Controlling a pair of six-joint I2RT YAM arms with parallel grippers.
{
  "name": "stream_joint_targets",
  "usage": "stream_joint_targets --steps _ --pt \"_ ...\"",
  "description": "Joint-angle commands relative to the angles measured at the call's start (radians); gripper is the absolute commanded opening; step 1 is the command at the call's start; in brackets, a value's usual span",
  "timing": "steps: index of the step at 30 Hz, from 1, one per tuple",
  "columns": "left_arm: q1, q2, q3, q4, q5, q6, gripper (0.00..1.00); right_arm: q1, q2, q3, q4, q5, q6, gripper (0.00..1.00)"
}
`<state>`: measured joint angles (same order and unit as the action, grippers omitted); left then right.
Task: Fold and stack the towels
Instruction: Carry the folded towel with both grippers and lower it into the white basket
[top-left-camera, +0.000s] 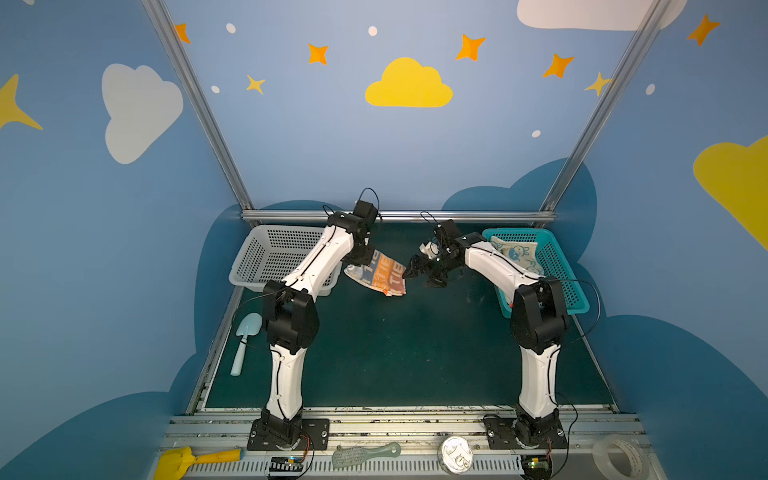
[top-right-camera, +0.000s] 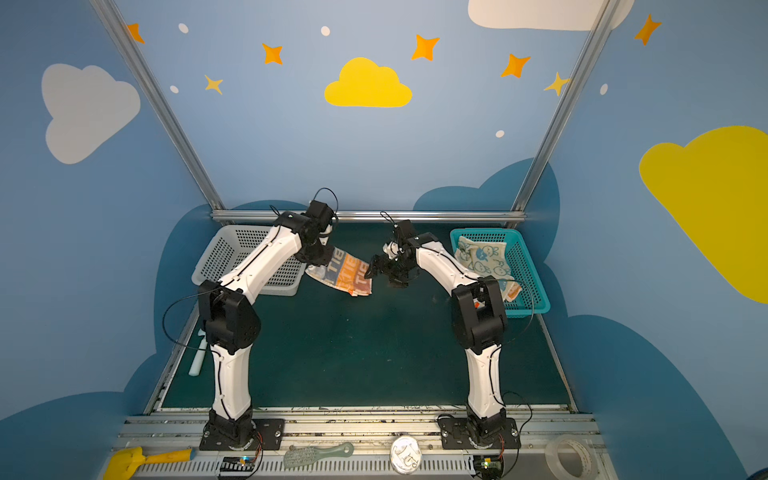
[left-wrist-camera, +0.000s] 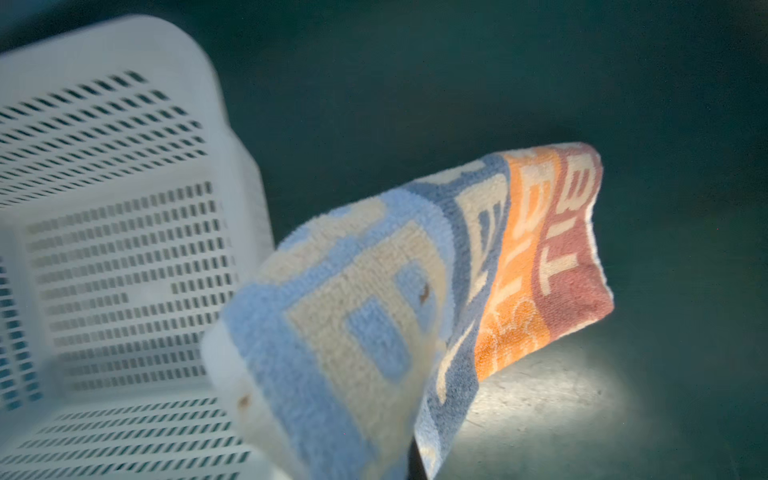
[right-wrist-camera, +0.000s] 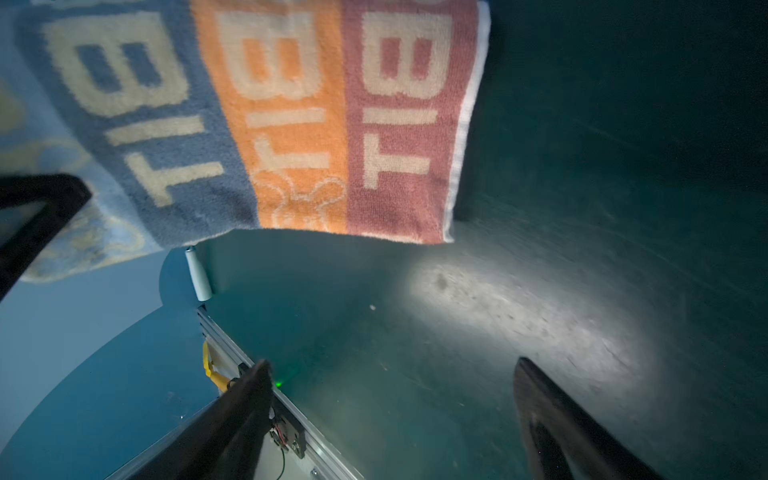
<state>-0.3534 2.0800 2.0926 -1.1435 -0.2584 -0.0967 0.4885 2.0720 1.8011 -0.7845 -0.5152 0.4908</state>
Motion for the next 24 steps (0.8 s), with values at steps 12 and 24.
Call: stream_joint_targets --steps 12,24 --pt "0.238 0.0 0.039 0.034 -0.109 0.341 0.03 0.122 0.159 0.409 -0.177 0.058 -0.084 0.89" --pt "0.4 -0.006 -0.12 0.228 -0.024 0.495 0.03 0.182 0.237 0.52 -0.144 0.067 -0.105 0.9"
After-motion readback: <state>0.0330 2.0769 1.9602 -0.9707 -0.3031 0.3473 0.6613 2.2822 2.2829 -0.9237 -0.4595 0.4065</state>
